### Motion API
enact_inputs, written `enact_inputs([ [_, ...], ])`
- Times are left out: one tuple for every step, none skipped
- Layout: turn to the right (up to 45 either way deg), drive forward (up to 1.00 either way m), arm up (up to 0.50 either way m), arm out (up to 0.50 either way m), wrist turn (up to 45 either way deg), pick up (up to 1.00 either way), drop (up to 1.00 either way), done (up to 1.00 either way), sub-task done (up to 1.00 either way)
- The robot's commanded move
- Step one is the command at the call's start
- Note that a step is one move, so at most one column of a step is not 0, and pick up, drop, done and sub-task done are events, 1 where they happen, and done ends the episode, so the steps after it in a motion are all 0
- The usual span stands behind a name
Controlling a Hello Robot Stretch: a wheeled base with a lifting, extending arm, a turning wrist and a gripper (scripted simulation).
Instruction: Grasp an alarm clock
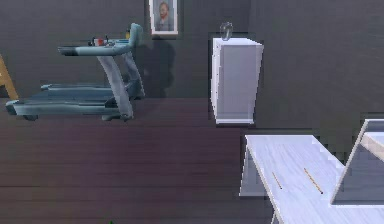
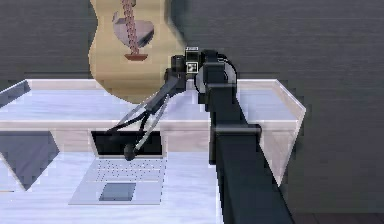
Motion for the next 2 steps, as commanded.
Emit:
enact_inputs([
  [0.0, 0.00, 0.00, 0.00, 45.0, 0.00, 0.00, 0.00, 0.00],
  [0.0, 0.00, 0.00, 0.00, 45.0, 0.00, 0.00, 0.00, 0.00],
])
